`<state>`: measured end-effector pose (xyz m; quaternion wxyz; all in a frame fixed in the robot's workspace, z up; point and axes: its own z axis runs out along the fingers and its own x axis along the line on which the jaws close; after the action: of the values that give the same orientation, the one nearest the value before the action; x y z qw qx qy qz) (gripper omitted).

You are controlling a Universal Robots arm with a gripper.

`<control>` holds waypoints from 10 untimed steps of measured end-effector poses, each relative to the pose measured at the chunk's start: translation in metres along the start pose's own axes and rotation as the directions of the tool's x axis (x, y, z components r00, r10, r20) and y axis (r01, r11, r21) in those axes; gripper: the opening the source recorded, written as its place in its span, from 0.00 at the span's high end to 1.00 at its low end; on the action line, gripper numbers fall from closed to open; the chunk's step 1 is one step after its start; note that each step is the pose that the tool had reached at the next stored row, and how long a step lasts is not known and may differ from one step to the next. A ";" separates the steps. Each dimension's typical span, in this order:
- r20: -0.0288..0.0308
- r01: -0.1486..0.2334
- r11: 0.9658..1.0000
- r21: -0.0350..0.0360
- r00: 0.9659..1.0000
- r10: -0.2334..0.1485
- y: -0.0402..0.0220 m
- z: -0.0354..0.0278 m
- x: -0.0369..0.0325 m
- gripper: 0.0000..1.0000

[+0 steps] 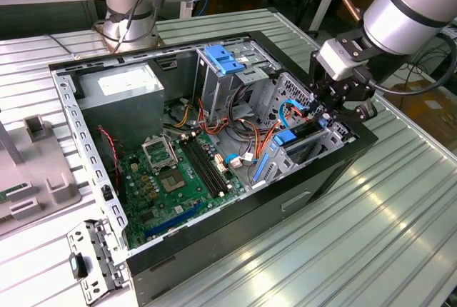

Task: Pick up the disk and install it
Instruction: 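Insert the first disk wire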

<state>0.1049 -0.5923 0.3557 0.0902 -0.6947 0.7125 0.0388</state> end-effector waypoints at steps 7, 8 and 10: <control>0.003 -0.001 1.000 -0.001 1.000 0.001 0.0003 0.0026 0.0000 0.89; 0.003 -0.001 1.000 -0.002 1.000 0.001 0.0003 0.0032 0.0001 0.89; 0.003 -0.001 1.000 -0.004 1.000 0.001 0.0001 0.0054 0.0005 0.89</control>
<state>0.1053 -0.5918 0.3503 0.0898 -0.6945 0.7127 0.0414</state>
